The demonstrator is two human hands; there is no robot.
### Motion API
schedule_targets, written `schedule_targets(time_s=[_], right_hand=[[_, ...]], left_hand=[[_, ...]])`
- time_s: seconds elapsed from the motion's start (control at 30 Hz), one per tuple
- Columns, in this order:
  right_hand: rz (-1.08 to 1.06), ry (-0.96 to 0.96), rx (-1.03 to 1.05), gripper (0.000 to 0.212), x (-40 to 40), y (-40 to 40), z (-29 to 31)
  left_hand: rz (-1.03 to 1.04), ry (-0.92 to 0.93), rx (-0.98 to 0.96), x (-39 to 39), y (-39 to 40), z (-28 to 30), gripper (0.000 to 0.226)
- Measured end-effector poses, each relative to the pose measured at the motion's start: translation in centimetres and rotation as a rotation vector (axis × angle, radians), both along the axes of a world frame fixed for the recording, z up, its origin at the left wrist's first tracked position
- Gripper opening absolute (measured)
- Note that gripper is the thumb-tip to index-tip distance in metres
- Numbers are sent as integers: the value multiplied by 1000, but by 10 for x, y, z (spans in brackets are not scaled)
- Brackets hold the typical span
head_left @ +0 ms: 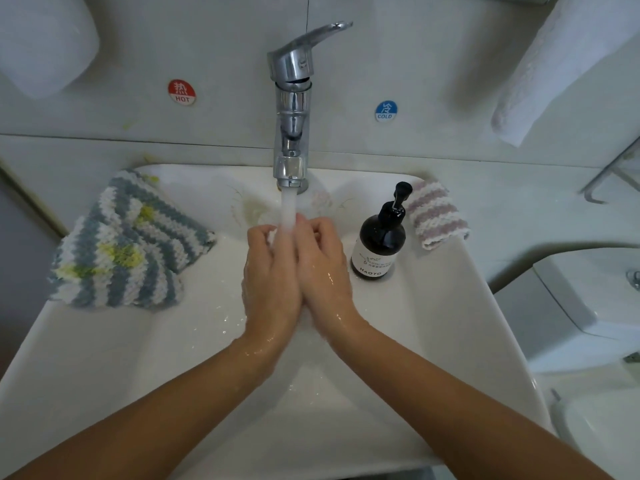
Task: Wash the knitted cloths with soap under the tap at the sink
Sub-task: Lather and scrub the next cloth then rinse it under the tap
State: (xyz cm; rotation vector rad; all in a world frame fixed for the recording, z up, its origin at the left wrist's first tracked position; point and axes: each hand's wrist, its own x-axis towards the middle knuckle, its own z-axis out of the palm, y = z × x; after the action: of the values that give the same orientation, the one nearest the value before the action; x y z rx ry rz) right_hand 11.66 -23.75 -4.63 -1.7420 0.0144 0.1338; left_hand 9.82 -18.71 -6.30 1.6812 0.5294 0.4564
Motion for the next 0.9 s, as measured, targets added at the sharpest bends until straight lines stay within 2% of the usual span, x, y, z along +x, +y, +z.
schedule_targets(time_s=[0.17,0.27,0.4,0.63,0.8,0.9], right_hand=[[-8,3,49,42,1,9,-4],[14,-13,55,44,3,9,-3],[29,7,-99,42,8,4,2],[198,71,-243,38,13,-15,9],[374,40,-533,24,29,-42,51],[370,-60,-615,34,44,-55,89]], left_hand=[[1,-52,-32,7,7,-6,30],[30,-75,-56,4,5,-3,33],[49,-25,-27,5,3,4,34],[31,52,-142,3,5,2,45],[1,111,-165,5,7,3,36],[5,89,-167,2,6,6,41]])
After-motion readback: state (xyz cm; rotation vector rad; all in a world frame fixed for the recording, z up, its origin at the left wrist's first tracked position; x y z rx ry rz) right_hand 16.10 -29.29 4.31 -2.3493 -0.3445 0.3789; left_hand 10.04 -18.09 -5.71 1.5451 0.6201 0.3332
